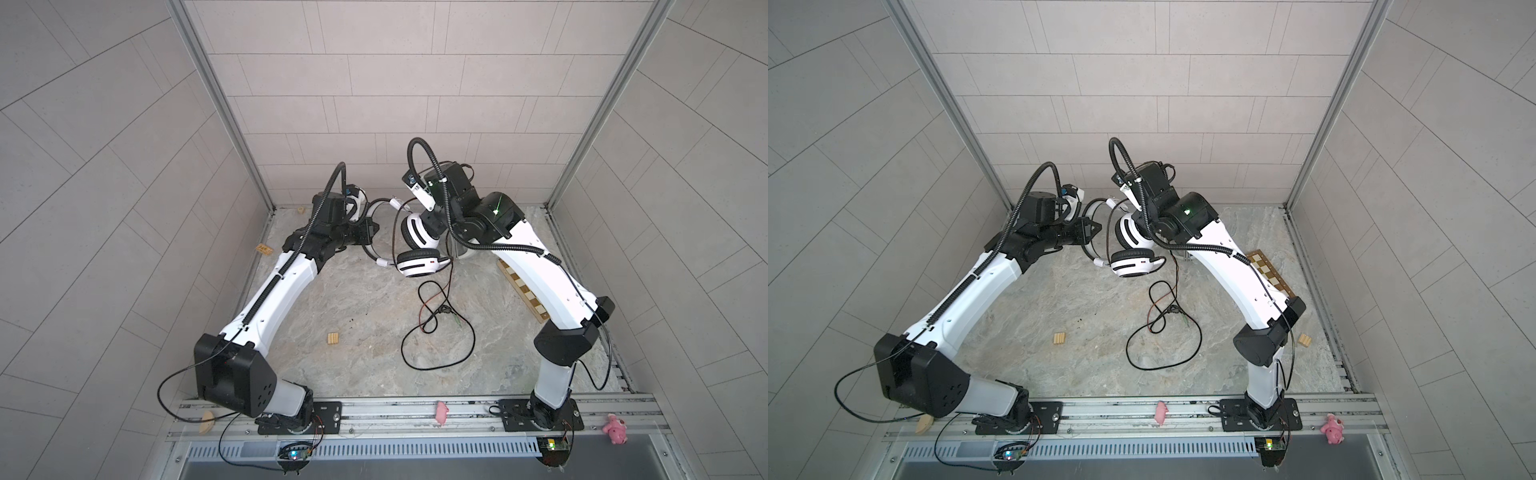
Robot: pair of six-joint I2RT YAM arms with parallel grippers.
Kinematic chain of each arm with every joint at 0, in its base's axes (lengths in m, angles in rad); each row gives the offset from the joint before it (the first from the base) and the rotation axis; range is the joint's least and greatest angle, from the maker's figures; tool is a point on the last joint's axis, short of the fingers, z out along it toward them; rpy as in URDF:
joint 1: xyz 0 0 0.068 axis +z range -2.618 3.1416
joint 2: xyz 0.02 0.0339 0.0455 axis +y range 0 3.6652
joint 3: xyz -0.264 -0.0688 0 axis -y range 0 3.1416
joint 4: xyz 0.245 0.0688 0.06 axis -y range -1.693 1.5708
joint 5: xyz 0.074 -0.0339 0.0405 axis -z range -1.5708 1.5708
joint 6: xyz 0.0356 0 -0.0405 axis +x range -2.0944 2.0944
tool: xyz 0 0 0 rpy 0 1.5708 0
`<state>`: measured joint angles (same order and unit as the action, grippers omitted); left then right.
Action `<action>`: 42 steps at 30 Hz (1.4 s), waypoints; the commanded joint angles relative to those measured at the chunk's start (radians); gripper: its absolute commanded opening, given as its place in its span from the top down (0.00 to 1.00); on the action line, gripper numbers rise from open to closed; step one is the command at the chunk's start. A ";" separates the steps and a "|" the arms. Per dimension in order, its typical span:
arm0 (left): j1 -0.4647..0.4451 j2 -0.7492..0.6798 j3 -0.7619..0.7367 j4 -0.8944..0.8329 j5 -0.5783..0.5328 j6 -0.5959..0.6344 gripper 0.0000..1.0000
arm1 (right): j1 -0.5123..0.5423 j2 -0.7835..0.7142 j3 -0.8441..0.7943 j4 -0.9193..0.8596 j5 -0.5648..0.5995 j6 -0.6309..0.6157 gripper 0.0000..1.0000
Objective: Wrap the headphones
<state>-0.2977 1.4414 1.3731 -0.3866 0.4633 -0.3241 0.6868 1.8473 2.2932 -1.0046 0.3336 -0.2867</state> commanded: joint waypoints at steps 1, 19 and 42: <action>-0.006 -0.020 0.047 0.074 0.061 -0.019 1.00 | -0.038 -0.016 -0.082 0.074 -0.071 0.032 1.00; -0.001 -0.035 0.002 0.198 0.165 -0.078 1.00 | -0.224 -0.153 -0.594 0.462 -0.320 0.270 1.00; 0.012 -0.076 -0.033 0.266 0.174 -0.110 1.00 | -0.225 -0.034 -1.028 1.113 -0.757 0.608 0.49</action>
<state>-0.2939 1.4136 1.3396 -0.2119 0.5888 -0.3763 0.4637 1.7809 1.3052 -0.0242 -0.3603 0.2432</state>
